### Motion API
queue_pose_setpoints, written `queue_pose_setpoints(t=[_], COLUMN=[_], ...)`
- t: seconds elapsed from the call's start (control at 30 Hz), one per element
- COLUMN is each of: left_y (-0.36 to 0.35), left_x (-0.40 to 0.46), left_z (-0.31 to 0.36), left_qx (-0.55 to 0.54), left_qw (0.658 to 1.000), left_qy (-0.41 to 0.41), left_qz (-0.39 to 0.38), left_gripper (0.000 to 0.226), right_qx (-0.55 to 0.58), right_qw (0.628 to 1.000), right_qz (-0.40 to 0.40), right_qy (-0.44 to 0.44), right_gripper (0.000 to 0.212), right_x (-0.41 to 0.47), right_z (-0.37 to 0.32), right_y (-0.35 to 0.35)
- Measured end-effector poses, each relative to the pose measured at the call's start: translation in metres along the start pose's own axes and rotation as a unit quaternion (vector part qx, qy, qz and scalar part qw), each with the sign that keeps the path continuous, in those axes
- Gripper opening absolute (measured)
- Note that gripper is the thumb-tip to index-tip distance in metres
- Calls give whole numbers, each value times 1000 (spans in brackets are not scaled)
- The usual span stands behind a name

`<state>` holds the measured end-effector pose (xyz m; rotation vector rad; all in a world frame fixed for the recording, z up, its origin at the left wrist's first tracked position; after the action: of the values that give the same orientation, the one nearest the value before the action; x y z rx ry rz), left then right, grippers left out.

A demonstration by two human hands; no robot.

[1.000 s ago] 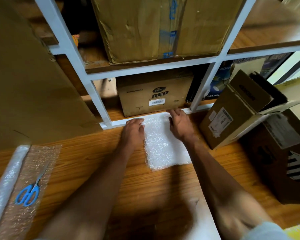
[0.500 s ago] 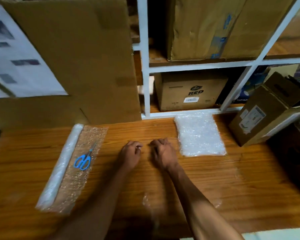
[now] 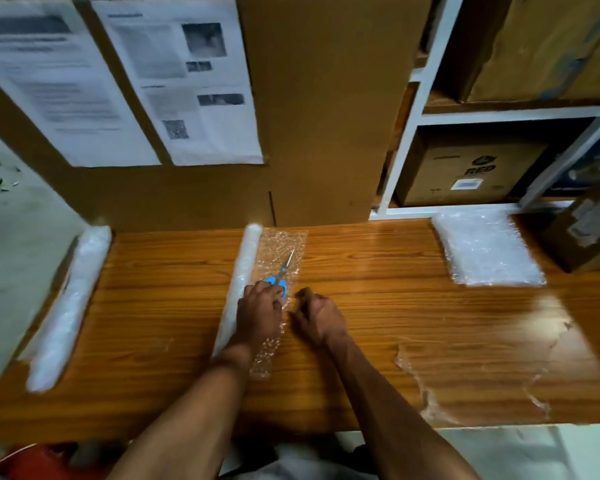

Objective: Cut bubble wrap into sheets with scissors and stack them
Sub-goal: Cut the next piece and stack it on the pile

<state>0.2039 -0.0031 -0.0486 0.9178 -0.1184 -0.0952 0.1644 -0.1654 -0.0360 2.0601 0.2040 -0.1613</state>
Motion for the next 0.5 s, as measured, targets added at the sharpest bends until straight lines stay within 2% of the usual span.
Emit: queue_pose_setpoints(t=[0.1, 0.17, 0.23, 0.3, 0.37, 0.4, 0.43, 0.5], left_y=[6, 16, 32, 47, 57, 59, 60, 60], left_x=[-6, -8, -12, -16, -20, -21, -22, -23], left_z=[-12, -11, -15, -28, -47, -57, -66, -75], left_qx=[65, 90, 108, 130, 138, 124, 102, 52], left_qw=[995, 993, 993, 991, 985, 984, 984, 989], left_qy=[-31, -47, -36, 21, 102, 129, 145, 141], left_qz=[-62, -60, -25, 12, 8, 4, -1, -6], left_gripper=[40, 37, 39, 52, 70, 74, 76, 75], right_qx=[-38, -70, -92, -107, -124, -133, -142, -155], right_qw=[999, 997, 994, 990, 982, 978, 974, 969], right_qz=[-9, -9, -5, -6, -13, -16, -16, -7], right_qy=[-14, -30, -56, -97, -142, -161, -176, -195], right_gripper=[43, 38, 37, 52, 77, 82, 79, 57], right_x=[-9, -11, -12, -11, -8, -8, -6, -4], right_z=[-32, -41, -47, -51, -51, -51, -51, -49], right_y=[-24, -33, -39, -42, -46, -49, -53, -56])
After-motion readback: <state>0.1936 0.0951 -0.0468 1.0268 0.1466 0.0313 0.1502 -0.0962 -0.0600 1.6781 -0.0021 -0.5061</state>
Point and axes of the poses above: each hand's wrist, its own x-axis towards the middle knuckle, its own y-axis out of the back of the hand, z = x × y, the point moved 5 cm from there along x, towards the middle knuckle, and after that the axes turned 10 degrees about -x, right-handed, at the moved point
